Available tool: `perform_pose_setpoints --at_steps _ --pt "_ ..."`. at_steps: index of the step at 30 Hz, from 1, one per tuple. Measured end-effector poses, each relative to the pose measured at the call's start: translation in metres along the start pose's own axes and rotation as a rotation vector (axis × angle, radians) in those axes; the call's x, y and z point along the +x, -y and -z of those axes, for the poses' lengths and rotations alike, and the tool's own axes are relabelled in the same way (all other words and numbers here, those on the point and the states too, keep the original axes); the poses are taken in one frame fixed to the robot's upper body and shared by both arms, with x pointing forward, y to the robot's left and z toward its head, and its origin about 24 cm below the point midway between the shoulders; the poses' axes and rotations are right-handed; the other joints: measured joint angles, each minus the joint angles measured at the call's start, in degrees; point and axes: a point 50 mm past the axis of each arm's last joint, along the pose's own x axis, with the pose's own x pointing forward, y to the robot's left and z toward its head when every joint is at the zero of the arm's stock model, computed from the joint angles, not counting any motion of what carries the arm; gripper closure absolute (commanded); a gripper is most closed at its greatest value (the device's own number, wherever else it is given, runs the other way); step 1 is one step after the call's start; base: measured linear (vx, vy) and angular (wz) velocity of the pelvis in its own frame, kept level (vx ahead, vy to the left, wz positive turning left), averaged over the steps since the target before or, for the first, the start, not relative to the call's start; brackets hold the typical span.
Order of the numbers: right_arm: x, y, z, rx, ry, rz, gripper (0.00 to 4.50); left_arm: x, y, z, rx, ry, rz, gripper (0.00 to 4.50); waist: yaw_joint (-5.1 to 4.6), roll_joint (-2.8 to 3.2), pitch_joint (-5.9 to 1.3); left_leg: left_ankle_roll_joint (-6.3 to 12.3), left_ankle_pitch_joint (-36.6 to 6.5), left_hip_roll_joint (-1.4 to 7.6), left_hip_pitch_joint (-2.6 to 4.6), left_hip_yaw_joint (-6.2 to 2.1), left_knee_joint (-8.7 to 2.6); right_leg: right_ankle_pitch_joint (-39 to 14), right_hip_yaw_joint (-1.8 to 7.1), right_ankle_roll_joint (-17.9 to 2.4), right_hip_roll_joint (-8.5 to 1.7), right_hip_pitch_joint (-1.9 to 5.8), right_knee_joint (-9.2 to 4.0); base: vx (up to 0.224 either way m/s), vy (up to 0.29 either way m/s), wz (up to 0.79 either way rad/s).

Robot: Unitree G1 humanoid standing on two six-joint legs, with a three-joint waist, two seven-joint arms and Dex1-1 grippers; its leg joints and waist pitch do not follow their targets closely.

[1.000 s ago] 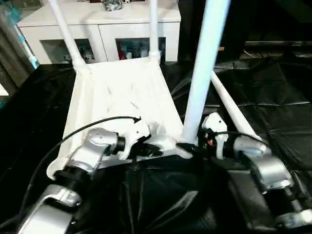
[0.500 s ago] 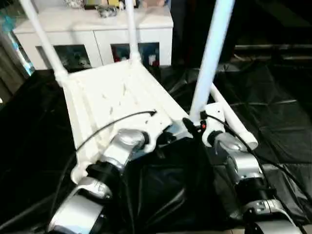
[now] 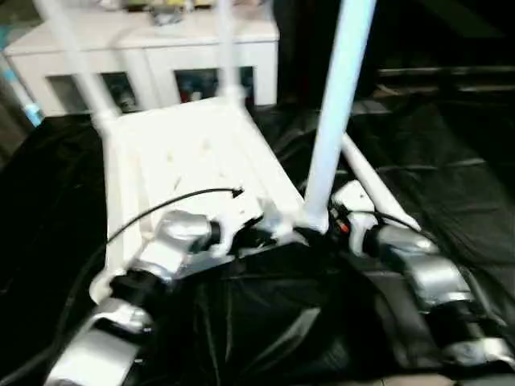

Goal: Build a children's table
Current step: Rotate leg to tighten

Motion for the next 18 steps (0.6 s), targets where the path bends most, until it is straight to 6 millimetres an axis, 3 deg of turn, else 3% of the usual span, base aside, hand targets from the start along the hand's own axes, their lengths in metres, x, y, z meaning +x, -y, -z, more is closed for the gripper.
perform_pose_setpoints --at_steps 3,4,6,11,18 --pt "-0.005 0.001 0.000 -0.008 0.000 -0.045 0.65 -0.006 0.001 0.001 0.007 0.000 0.053 4.50 1.02 -0.01 0.00 0.00 0.0 0.11 -0.07 0.07 0.01 0.0 0.07 0.0 0.02 -0.15 0.41 0.000 0.000 0.00" --pt "-0.006 0.001 -0.001 -0.006 0.003 -0.057 0.91 -0.007 0.001 0.001 0.008 0.001 0.063 4.50 1.23 -0.01 0.00 -0.01 0.0 0.20 -0.10 0.11 -0.01 -0.1 0.03 0.1 0.06 -0.18 0.45 0.000 0.000 0.00" --pt "-0.005 0.000 -0.001 0.001 0.013 -0.078 1.02 -0.009 0.001 0.001 0.013 0.001 0.075 4.50 1.55 0.02 -0.02 -0.01 0.0 0.35 -0.27 0.12 -0.02 -0.1 -0.08 0.2 0.14 -0.34 0.48 0.027 -0.017 0.01" --pt "-0.005 0.000 -0.004 -0.003 0.022 -0.099 1.32 -0.011 -0.001 -0.001 0.021 0.002 0.074 4.50 1.57 0.01 -0.02 0.01 0.0 0.41 -0.71 0.16 0.13 -0.1 -0.09 0.2 0.16 -0.86 0.74 0.000 0.000 0.00" --pt "0.002 -0.004 -0.003 0.024 0.040 -0.057 1.71 -0.006 -0.001 -0.001 0.008 0.009 0.035 4.50 1.43 -0.04 0.00 -0.02 0.0 0.41 -0.74 0.16 0.25 -0.1 -0.04 0.2 0.15 -0.88 0.80 0.000 0.000 0.00"
